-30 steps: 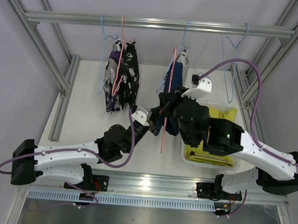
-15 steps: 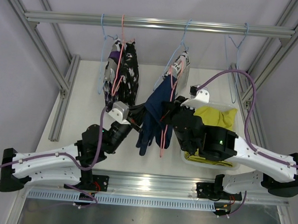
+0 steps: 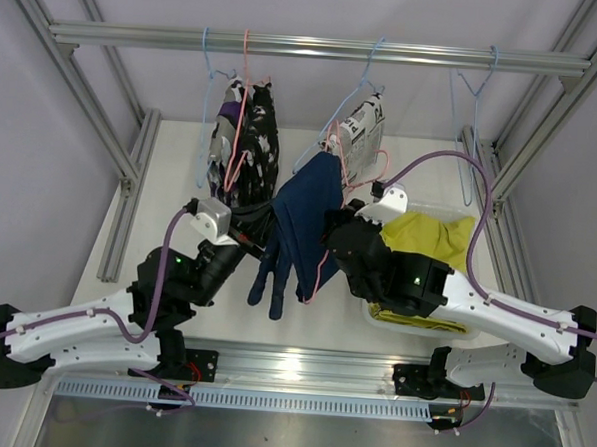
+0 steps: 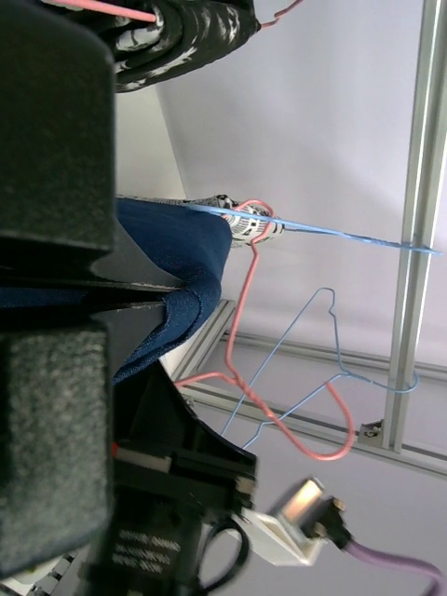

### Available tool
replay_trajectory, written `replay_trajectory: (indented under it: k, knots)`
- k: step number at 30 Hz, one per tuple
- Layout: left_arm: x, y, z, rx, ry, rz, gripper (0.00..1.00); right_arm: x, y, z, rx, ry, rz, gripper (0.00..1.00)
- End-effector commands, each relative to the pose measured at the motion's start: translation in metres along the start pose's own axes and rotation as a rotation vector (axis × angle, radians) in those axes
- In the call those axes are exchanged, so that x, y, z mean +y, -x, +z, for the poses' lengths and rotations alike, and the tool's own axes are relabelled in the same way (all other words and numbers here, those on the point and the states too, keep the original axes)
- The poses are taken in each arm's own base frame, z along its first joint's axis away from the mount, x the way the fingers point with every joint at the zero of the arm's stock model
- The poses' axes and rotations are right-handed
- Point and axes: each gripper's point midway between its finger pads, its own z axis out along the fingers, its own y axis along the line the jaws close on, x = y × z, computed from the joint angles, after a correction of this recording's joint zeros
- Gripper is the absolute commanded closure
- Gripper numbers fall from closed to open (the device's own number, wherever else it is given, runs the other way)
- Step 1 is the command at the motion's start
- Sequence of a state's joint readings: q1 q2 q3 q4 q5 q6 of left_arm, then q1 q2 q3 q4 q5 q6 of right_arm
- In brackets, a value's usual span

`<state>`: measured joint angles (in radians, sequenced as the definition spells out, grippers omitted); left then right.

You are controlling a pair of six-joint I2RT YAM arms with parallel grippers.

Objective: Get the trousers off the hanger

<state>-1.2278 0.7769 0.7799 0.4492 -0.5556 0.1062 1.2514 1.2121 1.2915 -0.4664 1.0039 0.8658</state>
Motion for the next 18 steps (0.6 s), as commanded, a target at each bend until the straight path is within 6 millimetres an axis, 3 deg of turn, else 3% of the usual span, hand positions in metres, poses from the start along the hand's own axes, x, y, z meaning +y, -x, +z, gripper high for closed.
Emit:
replay_trajectory:
  k: [1,6,11,18]
  knots:
    - [0.009,0.077,-0.002,-0.185,0.014,-0.1,0.99,-0.003,-0.004,0.008,-0.015,-0.017,0.065,1.0]
    - [0.016,0.091,-0.008,-0.206,0.022,-0.09,0.99,-0.012,-0.022,0.016,0.013,-0.033,0.053,1.0]
    - [0.021,0.092,-0.012,-0.198,0.033,-0.066,1.0,-0.016,-0.028,0.019,0.024,-0.037,0.046,1.0]
    - [0.015,0.05,-0.012,-0.112,0.024,-0.054,0.99,-0.004,-0.019,0.014,0.031,0.014,0.071,1.0]
